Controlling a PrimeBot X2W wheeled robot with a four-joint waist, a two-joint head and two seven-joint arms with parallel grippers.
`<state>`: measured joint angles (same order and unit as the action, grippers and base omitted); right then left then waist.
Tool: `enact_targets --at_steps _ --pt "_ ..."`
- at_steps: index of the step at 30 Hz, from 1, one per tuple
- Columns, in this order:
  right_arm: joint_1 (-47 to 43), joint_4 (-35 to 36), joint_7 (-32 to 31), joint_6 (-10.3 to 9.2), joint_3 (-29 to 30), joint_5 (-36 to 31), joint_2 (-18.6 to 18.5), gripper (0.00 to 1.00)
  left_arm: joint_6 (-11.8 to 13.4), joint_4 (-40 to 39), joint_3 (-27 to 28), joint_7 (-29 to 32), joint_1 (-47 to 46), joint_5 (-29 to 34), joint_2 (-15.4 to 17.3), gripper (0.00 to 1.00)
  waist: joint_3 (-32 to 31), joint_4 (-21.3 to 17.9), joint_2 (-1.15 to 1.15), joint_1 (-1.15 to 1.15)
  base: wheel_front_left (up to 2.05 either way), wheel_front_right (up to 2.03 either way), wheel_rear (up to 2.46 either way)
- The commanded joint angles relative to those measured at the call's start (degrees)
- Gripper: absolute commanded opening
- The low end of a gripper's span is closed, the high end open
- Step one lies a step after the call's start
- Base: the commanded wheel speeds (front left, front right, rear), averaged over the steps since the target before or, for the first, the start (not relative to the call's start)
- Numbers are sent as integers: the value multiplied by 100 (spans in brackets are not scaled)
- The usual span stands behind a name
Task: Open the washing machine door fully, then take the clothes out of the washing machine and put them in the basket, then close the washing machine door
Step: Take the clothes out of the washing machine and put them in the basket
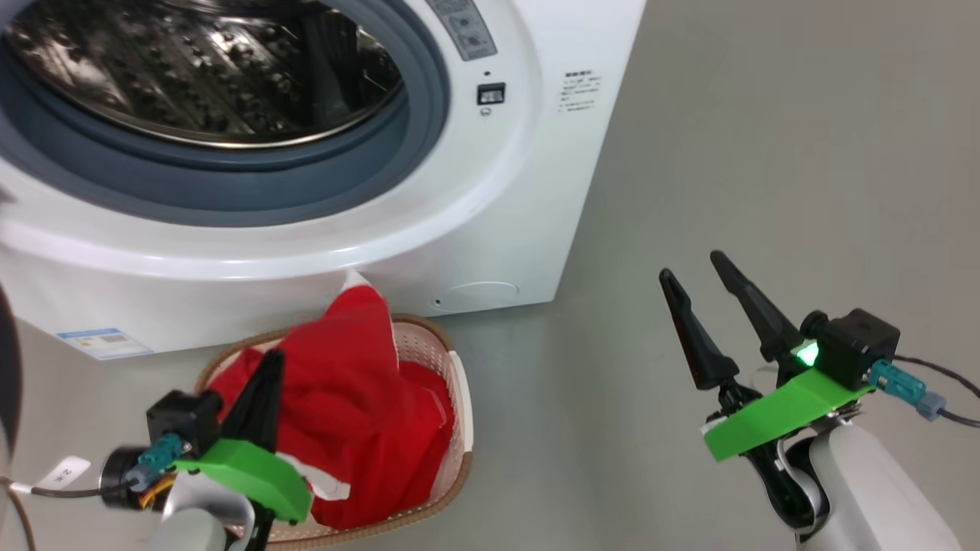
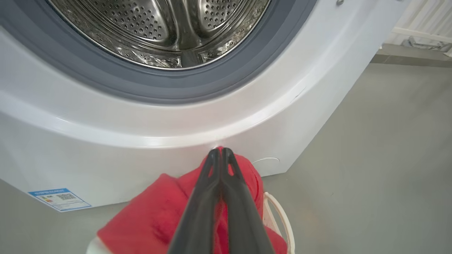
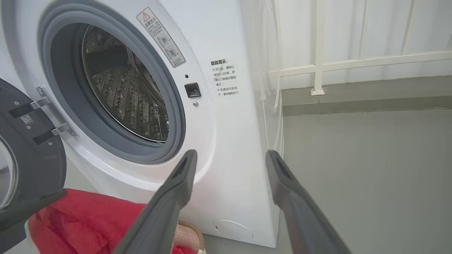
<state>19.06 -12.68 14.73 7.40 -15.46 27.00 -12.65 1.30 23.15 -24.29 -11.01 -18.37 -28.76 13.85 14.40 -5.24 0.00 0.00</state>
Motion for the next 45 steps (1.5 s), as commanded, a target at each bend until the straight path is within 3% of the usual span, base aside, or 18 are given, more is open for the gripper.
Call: enact_targets --at_steps 1,11,24,26,28,29,45 --pt "80 149 27 9 -100 25 -21 100 -50 -21 205 -86 -233 -45 119 0 86 -93 0 0 0 0 0" --pt "165 175 27 9 -113 13 -27 100 -607 2044 -10 -314 -798 -38 -121 0 339 -410 0 0 0 0 0" --pt "345 253 27 9 -125 -5 32 100 -771 4022 -104 -390 -1682 48 -280 0 794 -743 0 0 0 0 0" --pt "370 251 27 9 -130 -6 40 100 -777 4246 -92 -392 -1764 29 -320 38 824 -779 0 0 0 0 0" --pt "386 250 27 9 -126 -7 45 100 -790 4394 -80 -395 -1815 6 -360 92 834 -805 0 0 0 0 0" --pt "390 248 27 9 -118 -7 43 100 -795 4438 -75 -395 -1832 2 -372 100 835 -810 0 0 0 0 0" --pt "331 182 27 9 -107 -20 53 100 -850 4233 169 -398 -1675 -52 -422 100 576 -494 0 0 0 0 0"
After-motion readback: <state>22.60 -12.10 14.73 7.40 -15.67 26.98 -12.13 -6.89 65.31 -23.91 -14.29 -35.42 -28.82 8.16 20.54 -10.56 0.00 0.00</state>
